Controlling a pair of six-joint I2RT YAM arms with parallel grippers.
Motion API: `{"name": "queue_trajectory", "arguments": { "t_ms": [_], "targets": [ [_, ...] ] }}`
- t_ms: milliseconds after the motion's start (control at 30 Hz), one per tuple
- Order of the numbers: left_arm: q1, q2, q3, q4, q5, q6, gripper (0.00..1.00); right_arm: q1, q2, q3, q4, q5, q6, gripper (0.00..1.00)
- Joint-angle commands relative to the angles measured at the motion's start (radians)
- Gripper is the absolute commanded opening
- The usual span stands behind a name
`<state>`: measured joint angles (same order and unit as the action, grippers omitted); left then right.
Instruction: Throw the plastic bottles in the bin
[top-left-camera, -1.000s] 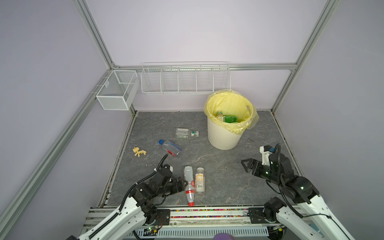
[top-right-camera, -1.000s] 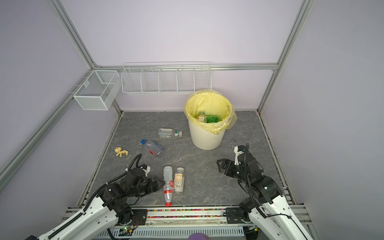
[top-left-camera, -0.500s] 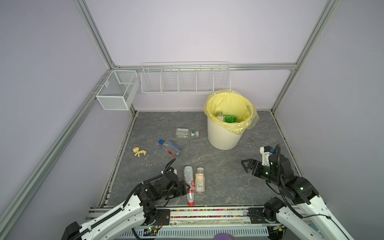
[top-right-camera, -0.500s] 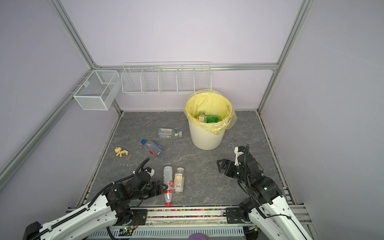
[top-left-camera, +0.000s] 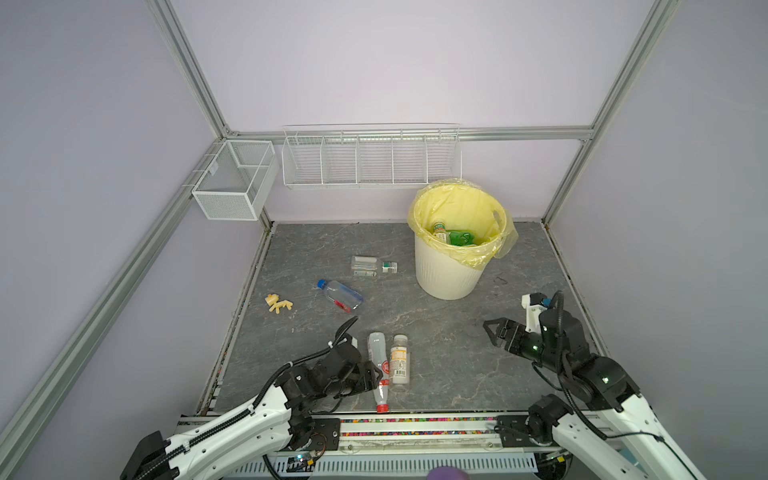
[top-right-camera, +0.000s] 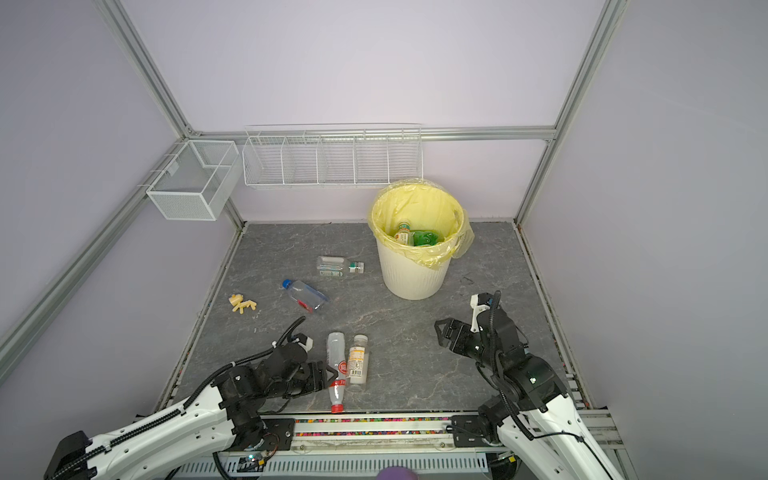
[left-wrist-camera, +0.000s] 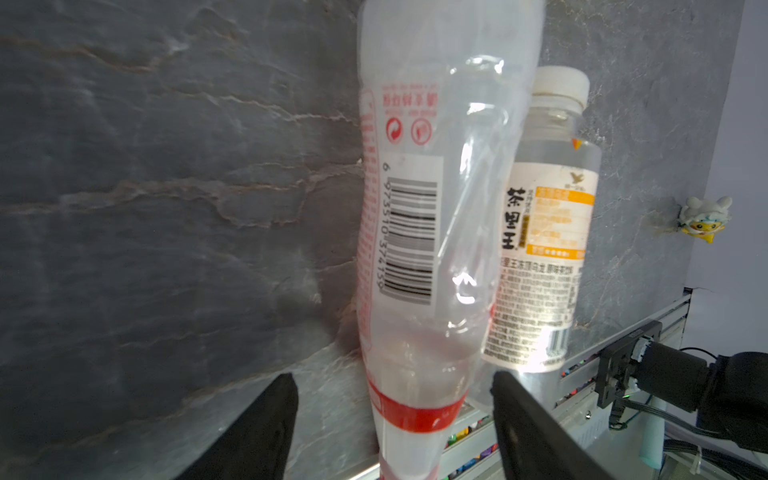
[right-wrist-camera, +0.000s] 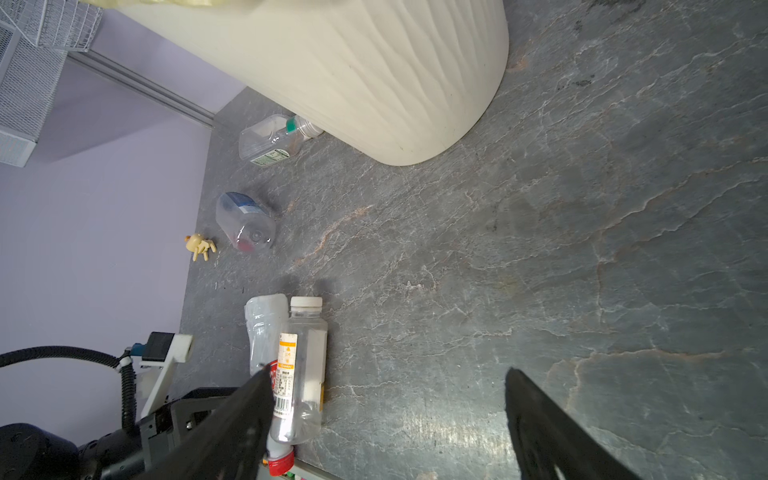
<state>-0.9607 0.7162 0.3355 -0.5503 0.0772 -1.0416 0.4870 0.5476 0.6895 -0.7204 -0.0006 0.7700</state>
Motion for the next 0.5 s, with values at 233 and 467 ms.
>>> {"name": "queue_trajectory", "arguments": {
  "t_ms": [233, 467],
  "targets": [
    [-0.035, 0.094, 0.028, 0.054, -0.067, 0.001, 0.71, -0.002, -0.009, -0.032, -0.002, 0.018, 0.017, 0.88],
    [-0.066, 0.205, 0.048, 0.127, -0.059, -0.001, 0.7, -0.001, 0.0, -0.027, -0.014, 0.034, 0.018, 0.88]
  ]
}}
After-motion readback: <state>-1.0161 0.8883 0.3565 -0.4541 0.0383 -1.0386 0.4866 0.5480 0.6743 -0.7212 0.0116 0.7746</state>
